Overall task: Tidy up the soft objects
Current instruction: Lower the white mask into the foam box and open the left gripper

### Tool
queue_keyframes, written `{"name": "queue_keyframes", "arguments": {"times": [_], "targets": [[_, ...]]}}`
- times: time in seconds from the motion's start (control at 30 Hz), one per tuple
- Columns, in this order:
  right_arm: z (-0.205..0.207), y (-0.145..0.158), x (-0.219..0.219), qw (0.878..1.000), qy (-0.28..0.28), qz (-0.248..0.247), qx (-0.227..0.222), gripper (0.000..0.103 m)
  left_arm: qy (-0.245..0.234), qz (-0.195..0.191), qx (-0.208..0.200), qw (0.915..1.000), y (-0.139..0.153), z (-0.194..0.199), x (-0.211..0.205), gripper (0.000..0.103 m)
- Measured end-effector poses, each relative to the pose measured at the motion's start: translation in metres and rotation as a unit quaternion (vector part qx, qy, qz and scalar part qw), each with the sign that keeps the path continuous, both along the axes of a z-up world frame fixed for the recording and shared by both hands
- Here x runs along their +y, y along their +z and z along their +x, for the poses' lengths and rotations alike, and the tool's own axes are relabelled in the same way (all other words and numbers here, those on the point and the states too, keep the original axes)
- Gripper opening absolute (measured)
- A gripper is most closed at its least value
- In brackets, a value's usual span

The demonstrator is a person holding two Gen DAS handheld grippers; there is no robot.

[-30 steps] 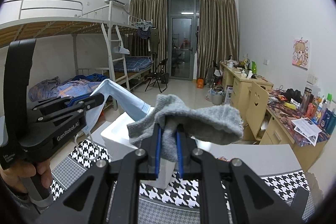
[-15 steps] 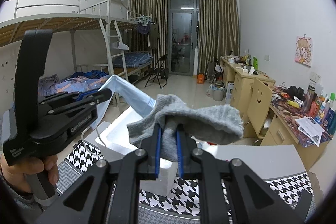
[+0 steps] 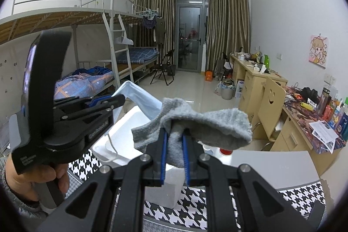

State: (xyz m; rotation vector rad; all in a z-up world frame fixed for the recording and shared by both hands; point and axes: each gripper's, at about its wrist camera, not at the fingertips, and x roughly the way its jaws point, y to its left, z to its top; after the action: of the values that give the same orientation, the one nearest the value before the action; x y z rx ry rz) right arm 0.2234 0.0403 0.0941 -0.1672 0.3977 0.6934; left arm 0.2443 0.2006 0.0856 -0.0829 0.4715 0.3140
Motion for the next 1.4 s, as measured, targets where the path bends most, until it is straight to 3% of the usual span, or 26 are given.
{"name": "queue_keyframes", "arguments": {"times": [0.27, 0.37, 0.5, 0.57, 0.63, 0.8, 0.97, 1.4], "targets": [[0.009, -0.003, 0.005, 1.0, -0.001, -0.004, 0.014, 0.017, -0.004, -0.016, 0.024, 0.9996, -0.016, 0.018, 0.01, 0.008], [0.012, -0.005, 0.007, 1.0, -0.002, -0.006, 0.017, 0.017, -0.002, -0.023, 0.039, 0.9989, -0.023, 0.024, 0.015, 0.017], [0.017, -0.007, 0.009, 1.0, -0.005, -0.009, 0.021, 0.017, -0.002, -0.036, 0.046, 0.9983, -0.029, 0.026, 0.018, 0.063], [0.019, -0.008, 0.01, 1.0, -0.006, -0.011, 0.021, 0.017, 0.004, -0.029, 0.042, 0.9987, -0.029, 0.024, 0.019, 0.067], [0.021, -0.008, 0.012, 1.0, -0.005, -0.01, 0.023, 0.017, 0.009, -0.021, 0.039, 0.999, -0.027, 0.02, 0.019, 0.08], [0.028, -0.011, 0.019, 0.999, 0.0, -0.013, 0.037, 0.017, 0.036, -0.018, 0.01, 0.9991, -0.02, 0.001, 0.026, 0.099], [0.032, -0.016, 0.026, 0.999, 0.007, -0.017, 0.046, 0.017, 0.049, 0.001, 0.004, 0.9988, -0.017, -0.012, 0.028, 0.101], [0.042, -0.023, 0.046, 0.997, 0.027, -0.029, 0.064, 0.017, 0.084, 0.006, 0.002, 0.9964, -0.022, -0.04, 0.041, 0.102]]}}
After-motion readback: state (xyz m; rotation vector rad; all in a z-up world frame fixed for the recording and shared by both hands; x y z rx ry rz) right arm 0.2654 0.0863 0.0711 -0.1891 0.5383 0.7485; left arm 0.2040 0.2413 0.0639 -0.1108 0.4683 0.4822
